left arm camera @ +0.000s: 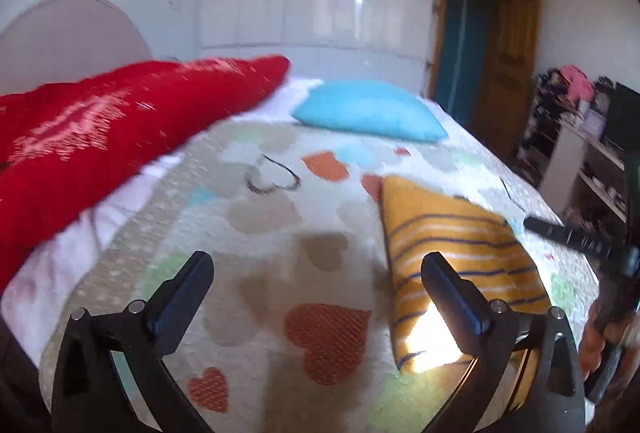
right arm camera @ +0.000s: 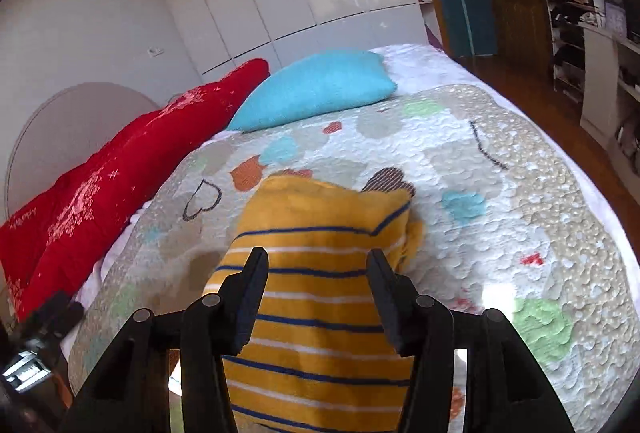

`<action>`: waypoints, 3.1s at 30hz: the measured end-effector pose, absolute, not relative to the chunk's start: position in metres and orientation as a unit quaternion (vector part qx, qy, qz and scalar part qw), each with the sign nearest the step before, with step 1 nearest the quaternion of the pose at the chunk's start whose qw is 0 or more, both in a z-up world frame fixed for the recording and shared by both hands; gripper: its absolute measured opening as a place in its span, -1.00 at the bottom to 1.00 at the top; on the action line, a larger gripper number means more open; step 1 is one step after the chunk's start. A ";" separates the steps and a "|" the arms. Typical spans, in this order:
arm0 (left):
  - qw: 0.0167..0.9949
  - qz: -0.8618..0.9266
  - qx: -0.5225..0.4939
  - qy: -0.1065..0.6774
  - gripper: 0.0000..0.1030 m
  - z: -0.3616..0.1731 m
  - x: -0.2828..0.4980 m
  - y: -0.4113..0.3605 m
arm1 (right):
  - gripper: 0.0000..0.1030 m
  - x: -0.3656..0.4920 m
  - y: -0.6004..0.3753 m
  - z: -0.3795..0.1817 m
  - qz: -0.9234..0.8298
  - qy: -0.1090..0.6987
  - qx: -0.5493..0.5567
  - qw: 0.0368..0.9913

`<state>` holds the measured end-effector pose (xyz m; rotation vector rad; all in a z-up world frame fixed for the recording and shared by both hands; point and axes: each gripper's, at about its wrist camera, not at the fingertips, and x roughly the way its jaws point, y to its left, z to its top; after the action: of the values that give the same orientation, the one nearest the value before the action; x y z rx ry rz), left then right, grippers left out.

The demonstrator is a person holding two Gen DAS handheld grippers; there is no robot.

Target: Fold small clothes

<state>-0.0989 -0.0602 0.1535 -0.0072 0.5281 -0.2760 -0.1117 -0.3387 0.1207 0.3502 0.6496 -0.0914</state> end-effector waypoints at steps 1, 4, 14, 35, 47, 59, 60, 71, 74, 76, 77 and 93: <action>0.961 -0.129 -0.017 0.245 1.00 0.161 -0.106 -0.052 | 0.09 -0.107 -0.332 0.111 -0.041 0.331 0.172 0.927; 0.953 -0.159 -0.061 0.250 1.00 0.178 -0.117 -0.031 | 0.06 -0.102 -0.322 0.072 -0.055 0.376 0.176 0.908; 0.962 -0.114 -0.015 0.249 1.00 0.168 -0.164 -0.022 | 0.10 -0.191 -0.327 0.059 -0.117 0.383 0.189 0.896; 0.889 -0.191 0.054 0.413 1.00 0.091 -0.204 -0.092 | 0.37 -0.244 -0.308 0.055 -0.180 0.391 0.181 0.884; 0.873 -0.190 0.051 0.447 1.00 0.078 -0.198 -0.093 | 0.41 -0.245 -0.305 0.047 -0.188 0.404 0.177 0.878; 0.860 -0.185 0.037 0.475 1.00 0.066 -0.190 -0.088 | 0.44 -0.246 -0.305 0.047 -0.190 0.404 0.176 0.877; 0.860 -0.185 0.036 0.475 1.00 0.066 -0.190 -0.088 | 0.45 -0.246 -0.305 0.047 -0.190 0.404 0.176 0.877; 0.853 -0.187 0.038 0.486 1.00 0.060 -0.188 -0.089 | 0.46 -0.245 -0.301 0.045 -0.190 0.405 0.176 0.877; 0.853 -0.187 0.038 0.485 1.00 0.060 -0.188 -0.089 | 0.46 -0.247 -0.301 0.046 -0.192 0.400 0.179 0.878; 0.853 -0.187 0.038 0.486 1.00 0.060 -0.188 -0.089 | 0.46 -0.247 -0.301 0.047 -0.193 0.399 0.179 0.878; 0.853 -0.186 0.039 0.486 1.00 0.060 -0.188 -0.089 | 0.47 -0.247 -0.301 0.047 -0.193 0.400 0.179 0.878; 0.846 -0.184 0.037 0.498 1.00 0.054 -0.187 -0.089 | 0.48 -0.247 -0.297 0.044 -0.195 0.404 0.171 0.877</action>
<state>-0.1870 -0.0891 0.0536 0.0777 1.0509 -0.3885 -0.2467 -0.2968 0.0440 0.3563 0.8432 -0.4068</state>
